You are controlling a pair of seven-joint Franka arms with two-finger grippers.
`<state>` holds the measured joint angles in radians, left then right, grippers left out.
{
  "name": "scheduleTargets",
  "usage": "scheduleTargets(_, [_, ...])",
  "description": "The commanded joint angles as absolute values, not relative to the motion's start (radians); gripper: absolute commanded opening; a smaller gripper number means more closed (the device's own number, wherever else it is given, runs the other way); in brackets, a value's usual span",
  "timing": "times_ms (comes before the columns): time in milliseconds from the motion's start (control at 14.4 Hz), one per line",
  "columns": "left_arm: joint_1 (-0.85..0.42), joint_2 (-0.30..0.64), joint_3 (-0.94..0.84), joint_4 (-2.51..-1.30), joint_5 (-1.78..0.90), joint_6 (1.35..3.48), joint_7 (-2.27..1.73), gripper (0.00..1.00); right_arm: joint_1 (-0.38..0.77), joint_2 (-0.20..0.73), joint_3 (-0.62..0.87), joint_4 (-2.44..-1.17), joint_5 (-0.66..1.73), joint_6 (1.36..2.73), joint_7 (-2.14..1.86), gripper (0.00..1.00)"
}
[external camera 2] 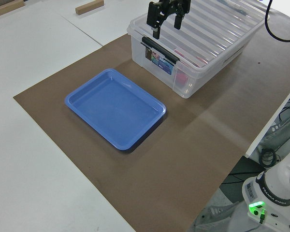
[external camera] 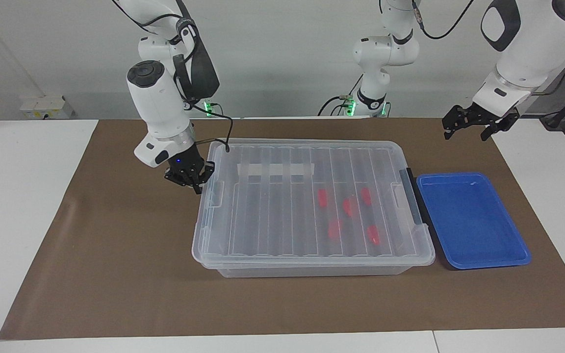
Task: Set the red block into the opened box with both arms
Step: 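Slide the clear lid back toward the blue tray with the right gripper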
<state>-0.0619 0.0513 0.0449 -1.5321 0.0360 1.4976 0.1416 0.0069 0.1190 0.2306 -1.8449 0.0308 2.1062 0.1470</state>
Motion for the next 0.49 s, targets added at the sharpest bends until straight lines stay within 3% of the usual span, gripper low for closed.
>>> scheduleTargets(0, [-0.066,0.041,0.054,-1.525,0.023,1.480,0.155,1.00,-0.005,0.100,0.230,-1.847,0.048,2.076,0.164,0.00])
scheduleTargets(416, [-0.060,0.041,0.054,-1.525,0.023,1.479,0.155,1.00,-0.012,0.035,0.146,-1.847,0.029,2.017,0.192,0.00])
